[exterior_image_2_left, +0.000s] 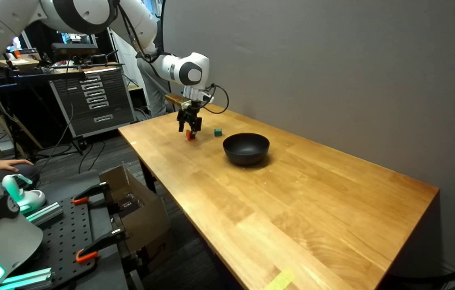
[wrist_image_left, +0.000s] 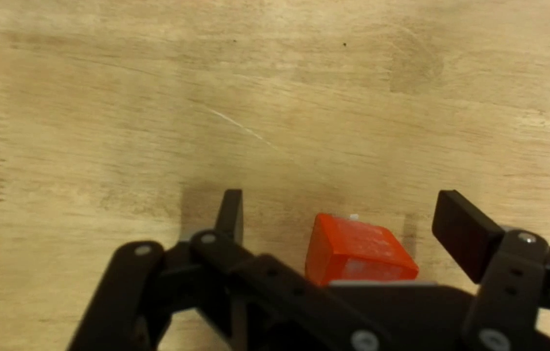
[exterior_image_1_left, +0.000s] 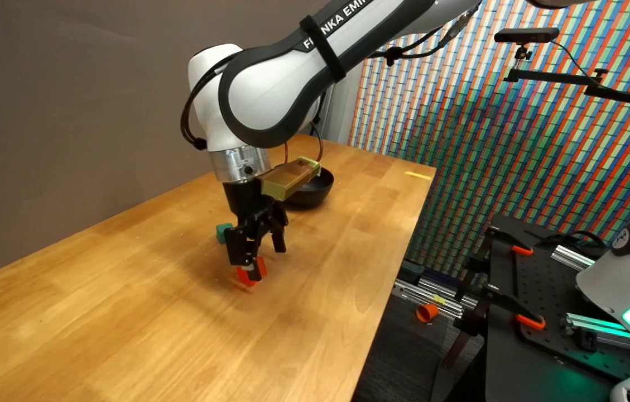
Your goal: Put the orange and green block in the bowl
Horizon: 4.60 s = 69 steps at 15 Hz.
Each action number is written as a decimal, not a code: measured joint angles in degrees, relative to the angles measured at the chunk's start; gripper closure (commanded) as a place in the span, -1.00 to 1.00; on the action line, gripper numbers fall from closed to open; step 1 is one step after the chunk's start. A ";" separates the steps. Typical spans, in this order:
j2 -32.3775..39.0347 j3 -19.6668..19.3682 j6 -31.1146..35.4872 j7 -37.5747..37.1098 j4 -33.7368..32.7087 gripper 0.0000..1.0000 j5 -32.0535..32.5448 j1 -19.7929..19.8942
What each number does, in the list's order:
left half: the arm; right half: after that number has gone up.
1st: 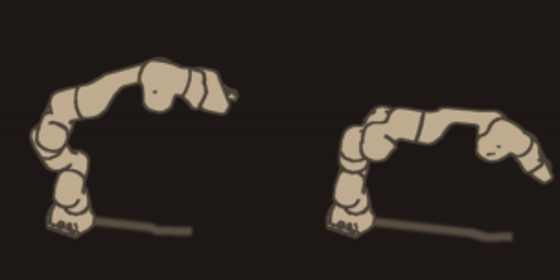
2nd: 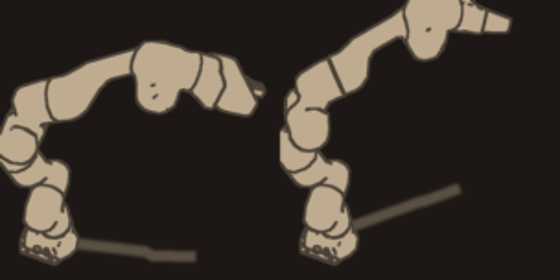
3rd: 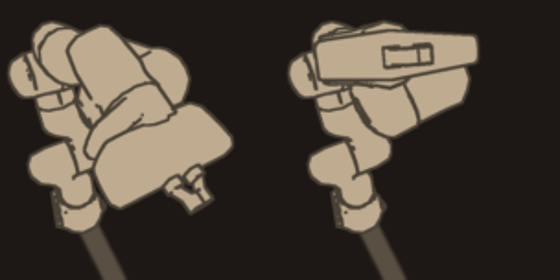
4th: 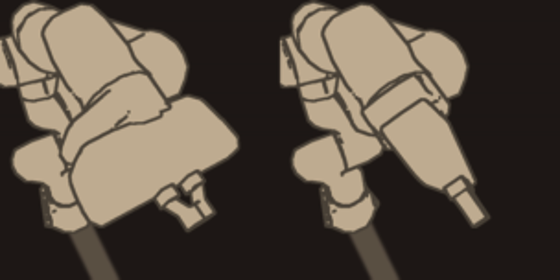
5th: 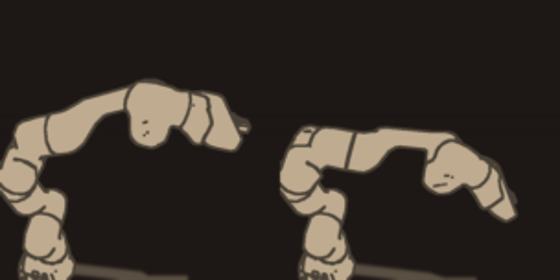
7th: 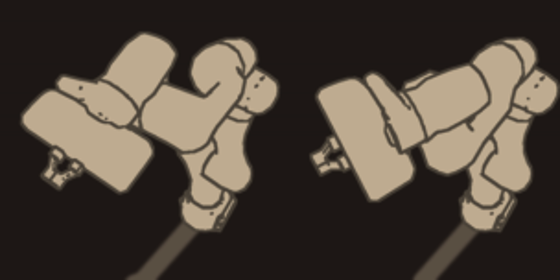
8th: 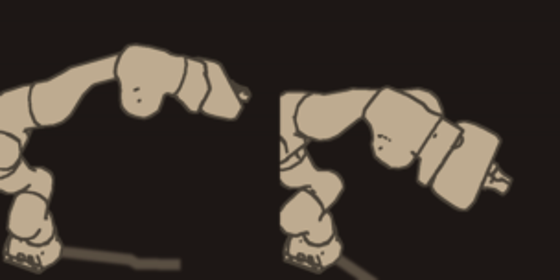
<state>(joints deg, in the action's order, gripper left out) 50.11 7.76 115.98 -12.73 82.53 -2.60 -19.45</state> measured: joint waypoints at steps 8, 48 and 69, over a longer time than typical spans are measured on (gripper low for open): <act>3.21 -0.11 1.87 -0.02 -4.26 -0.46 -0.98 0.69; -6.88 -8.04 -2.20 -4.53 -0.49 -1.00 16.50 5.44; 11.56 1.28 -4.64 31.97 -21.29 -1.00 14.29 2.99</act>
<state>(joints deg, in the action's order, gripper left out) 61.67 9.04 111.34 19.24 61.24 11.68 -16.46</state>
